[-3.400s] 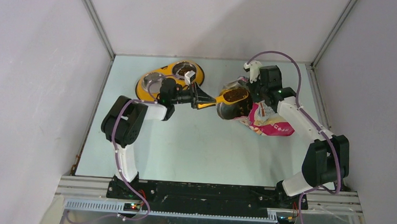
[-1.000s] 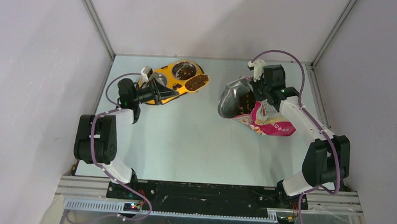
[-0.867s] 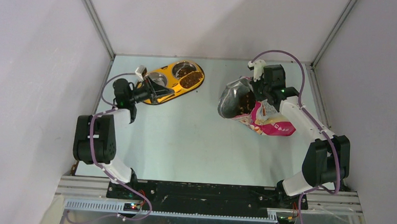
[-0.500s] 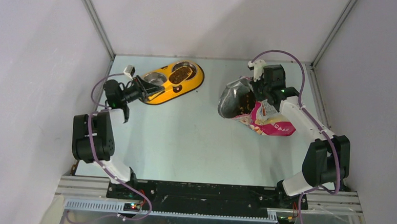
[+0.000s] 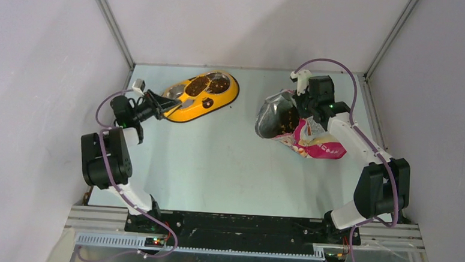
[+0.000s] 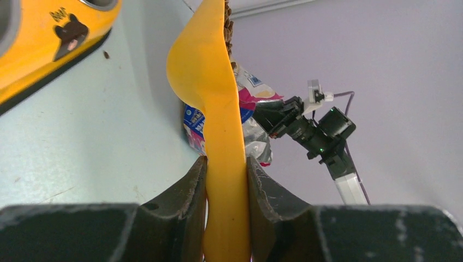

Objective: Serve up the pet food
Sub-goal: Pour the pet food into the pet food bowl.

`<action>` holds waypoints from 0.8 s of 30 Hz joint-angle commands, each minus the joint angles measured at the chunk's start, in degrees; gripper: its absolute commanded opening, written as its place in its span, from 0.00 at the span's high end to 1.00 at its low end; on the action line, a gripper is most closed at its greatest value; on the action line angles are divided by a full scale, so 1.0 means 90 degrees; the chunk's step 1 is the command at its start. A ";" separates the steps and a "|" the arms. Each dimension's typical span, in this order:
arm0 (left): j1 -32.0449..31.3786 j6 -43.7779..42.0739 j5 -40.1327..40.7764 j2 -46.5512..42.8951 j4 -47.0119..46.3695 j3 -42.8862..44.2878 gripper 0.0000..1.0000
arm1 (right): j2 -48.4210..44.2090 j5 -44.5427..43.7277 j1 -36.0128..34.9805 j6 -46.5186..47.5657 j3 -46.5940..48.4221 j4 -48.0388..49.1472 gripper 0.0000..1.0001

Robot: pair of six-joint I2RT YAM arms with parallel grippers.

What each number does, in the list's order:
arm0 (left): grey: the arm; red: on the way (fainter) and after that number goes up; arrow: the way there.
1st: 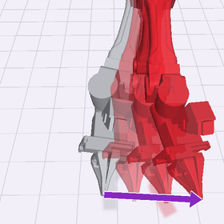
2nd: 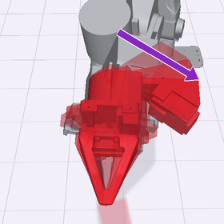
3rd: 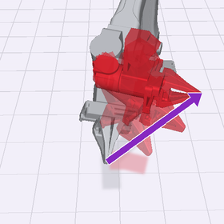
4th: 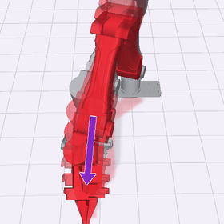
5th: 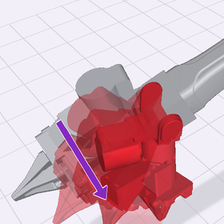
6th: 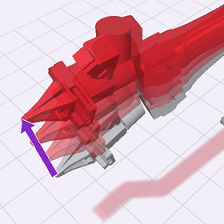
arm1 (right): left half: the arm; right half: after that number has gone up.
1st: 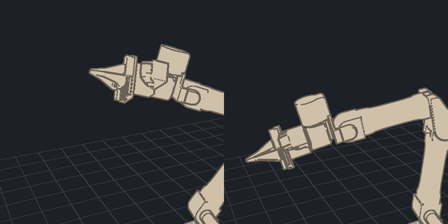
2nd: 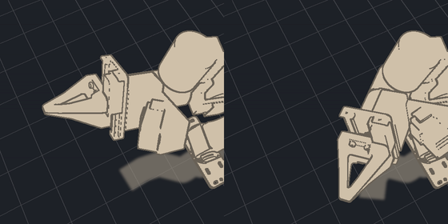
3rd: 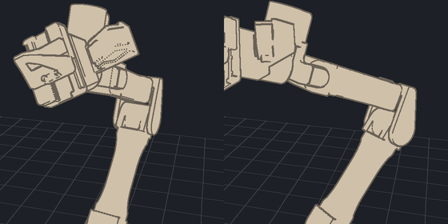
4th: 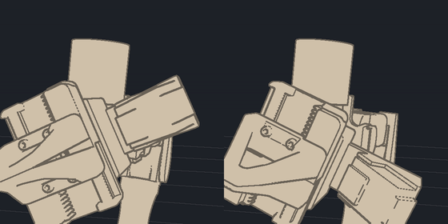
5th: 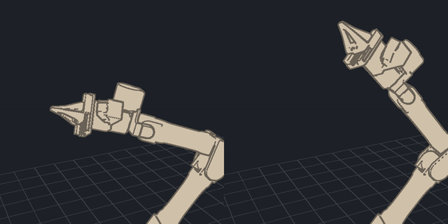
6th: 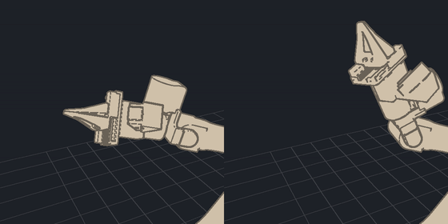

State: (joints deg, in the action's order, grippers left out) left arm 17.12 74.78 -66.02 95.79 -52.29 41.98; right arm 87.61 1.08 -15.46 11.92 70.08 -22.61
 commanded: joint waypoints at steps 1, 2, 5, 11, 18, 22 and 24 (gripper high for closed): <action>0.0214 -0.0575 0.0134 -0.0110 0.0386 -0.0012 1.00 | -0.0192 -0.0287 0.0080 -0.0008 0.0047 -0.0007 1.00; 0.0250 -0.0677 0.0152 -0.0127 0.0456 0.0000 1.00 | -0.0193 -0.0287 0.0079 -0.0007 0.0046 -0.0007 1.00; 0.0342 -0.0766 0.0191 -0.0127 0.0605 -0.0015 1.00 | -0.0178 -0.0290 0.0075 -0.0012 0.0045 -0.0007 1.00; 0.0565 -0.0975 0.0224 -0.0060 0.0816 0.0020 1.00 | -0.0195 -0.0286 0.0060 -0.0006 0.0050 -0.0012 1.00; 0.0820 -0.1131 0.0268 0.0111 0.0936 0.0043 1.00 | -0.0200 -0.0284 0.0058 -0.0006 0.0047 -0.0017 1.00; 0.0970 -0.1282 0.0287 0.0187 0.1094 0.0057 1.00 | -0.0195 -0.0281 0.0051 -0.0006 0.0046 -0.0017 1.00; 0.1056 -0.1440 0.0306 0.0209 0.1211 0.0070 1.00 | -0.0194 -0.0286 0.0051 -0.0002 0.0045 -0.0017 1.00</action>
State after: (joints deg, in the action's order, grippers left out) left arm 25.06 65.52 -63.18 97.58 -41.52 41.98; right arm 87.61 1.08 -15.46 11.92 70.08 -22.61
